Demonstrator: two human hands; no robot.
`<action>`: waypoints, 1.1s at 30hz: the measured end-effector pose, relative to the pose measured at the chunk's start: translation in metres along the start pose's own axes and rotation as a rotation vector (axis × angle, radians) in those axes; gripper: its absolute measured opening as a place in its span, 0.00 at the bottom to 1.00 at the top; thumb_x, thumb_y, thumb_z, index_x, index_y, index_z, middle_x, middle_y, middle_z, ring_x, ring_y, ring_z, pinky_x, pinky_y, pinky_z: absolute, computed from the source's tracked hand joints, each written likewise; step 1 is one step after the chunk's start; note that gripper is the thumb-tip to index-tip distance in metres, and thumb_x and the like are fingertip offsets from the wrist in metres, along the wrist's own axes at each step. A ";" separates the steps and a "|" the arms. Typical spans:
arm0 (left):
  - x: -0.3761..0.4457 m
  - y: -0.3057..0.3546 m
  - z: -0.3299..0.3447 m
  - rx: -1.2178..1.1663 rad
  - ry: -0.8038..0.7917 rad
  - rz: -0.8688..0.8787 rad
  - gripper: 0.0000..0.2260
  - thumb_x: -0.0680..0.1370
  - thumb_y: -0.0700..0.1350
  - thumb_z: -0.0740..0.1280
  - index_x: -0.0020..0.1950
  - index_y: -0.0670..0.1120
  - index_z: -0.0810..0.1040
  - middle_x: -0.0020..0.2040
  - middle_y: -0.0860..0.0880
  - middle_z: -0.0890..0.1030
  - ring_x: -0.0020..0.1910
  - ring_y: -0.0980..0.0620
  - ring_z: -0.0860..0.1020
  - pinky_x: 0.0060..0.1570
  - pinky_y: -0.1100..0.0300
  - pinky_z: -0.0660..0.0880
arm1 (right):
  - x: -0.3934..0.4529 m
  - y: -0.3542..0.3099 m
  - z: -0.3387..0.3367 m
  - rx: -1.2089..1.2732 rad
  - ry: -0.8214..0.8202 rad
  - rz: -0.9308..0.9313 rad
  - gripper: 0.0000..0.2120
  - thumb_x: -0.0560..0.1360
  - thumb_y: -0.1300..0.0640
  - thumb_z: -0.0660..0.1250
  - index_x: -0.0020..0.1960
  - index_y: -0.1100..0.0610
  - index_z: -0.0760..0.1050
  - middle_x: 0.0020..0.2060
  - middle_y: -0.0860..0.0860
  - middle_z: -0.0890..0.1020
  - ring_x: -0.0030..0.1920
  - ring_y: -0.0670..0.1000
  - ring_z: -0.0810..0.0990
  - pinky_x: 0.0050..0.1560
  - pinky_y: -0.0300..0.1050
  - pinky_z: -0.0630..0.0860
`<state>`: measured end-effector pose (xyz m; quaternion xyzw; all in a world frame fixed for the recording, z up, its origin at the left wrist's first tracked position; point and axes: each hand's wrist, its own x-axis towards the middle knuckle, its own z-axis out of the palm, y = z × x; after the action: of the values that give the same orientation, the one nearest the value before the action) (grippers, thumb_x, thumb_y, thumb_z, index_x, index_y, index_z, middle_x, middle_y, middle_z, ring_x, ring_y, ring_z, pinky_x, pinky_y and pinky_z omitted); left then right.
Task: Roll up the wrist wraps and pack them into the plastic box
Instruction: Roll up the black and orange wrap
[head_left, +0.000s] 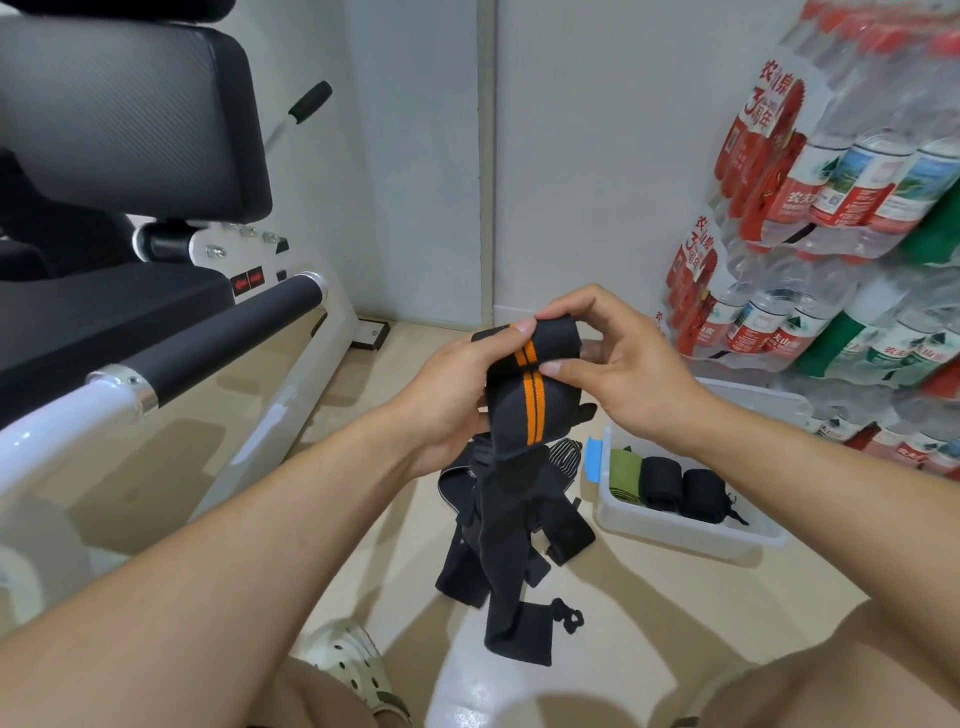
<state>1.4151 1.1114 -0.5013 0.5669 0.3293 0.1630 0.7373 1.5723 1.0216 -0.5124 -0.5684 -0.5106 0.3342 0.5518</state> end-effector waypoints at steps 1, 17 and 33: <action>0.000 0.000 -0.001 -0.012 0.008 -0.004 0.15 0.82 0.53 0.66 0.61 0.46 0.83 0.54 0.46 0.86 0.53 0.49 0.85 0.56 0.50 0.81 | 0.000 0.001 0.000 -0.005 0.001 0.004 0.19 0.75 0.75 0.69 0.57 0.53 0.76 0.55 0.49 0.82 0.48 0.54 0.86 0.49 0.46 0.84; 0.003 -0.001 -0.014 -0.100 0.034 0.041 0.20 0.78 0.34 0.70 0.68 0.46 0.74 0.51 0.46 0.83 0.49 0.48 0.84 0.57 0.48 0.81 | -0.001 -0.005 0.001 0.067 -0.090 0.327 0.26 0.81 0.51 0.63 0.79 0.50 0.65 0.55 0.47 0.86 0.50 0.45 0.86 0.43 0.37 0.81; 0.002 0.007 -0.005 -0.165 0.137 0.004 0.17 0.80 0.46 0.69 0.66 0.38 0.78 0.53 0.38 0.85 0.55 0.41 0.84 0.61 0.40 0.79 | 0.001 0.004 0.007 -0.085 -0.001 0.095 0.19 0.81 0.70 0.64 0.69 0.56 0.73 0.62 0.53 0.80 0.35 0.54 0.76 0.30 0.33 0.71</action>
<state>1.4143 1.1187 -0.4965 0.4924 0.3632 0.2294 0.7570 1.5666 1.0247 -0.5171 -0.6148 -0.4971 0.3381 0.5105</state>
